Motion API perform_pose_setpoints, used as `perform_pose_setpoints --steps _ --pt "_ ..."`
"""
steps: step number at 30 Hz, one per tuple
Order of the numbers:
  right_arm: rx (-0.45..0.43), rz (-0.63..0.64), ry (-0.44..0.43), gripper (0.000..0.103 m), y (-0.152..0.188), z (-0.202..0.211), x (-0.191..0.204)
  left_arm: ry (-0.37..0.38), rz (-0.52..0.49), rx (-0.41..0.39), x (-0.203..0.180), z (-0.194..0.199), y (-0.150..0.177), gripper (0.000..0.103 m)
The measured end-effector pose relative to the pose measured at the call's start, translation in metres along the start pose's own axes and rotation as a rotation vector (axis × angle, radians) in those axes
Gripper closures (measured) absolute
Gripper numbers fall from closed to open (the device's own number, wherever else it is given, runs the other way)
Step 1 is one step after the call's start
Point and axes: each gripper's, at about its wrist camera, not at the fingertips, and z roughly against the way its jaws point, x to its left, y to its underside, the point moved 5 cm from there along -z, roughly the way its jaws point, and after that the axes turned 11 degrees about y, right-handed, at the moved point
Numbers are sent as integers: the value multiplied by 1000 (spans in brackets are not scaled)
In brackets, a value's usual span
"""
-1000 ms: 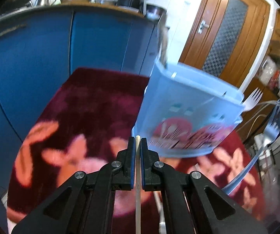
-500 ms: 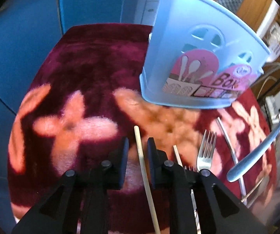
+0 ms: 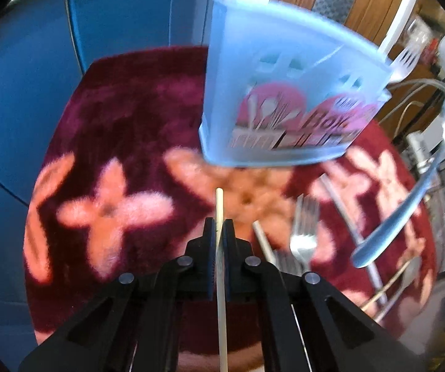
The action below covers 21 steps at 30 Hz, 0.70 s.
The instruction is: Organize utensils
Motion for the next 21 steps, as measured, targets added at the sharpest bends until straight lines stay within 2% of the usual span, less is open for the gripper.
perform_pose_setpoints --steps 8,15,21 --pt "-50 34 25 98 -26 8 4 66 -57 -263 -38 57 -45 100" --pt "-103 88 67 98 -60 8 8 107 -72 -467 -59 92 -105 100" --pt "-142 120 117 98 -90 -1 11 93 -108 -648 -69 117 -148 100"
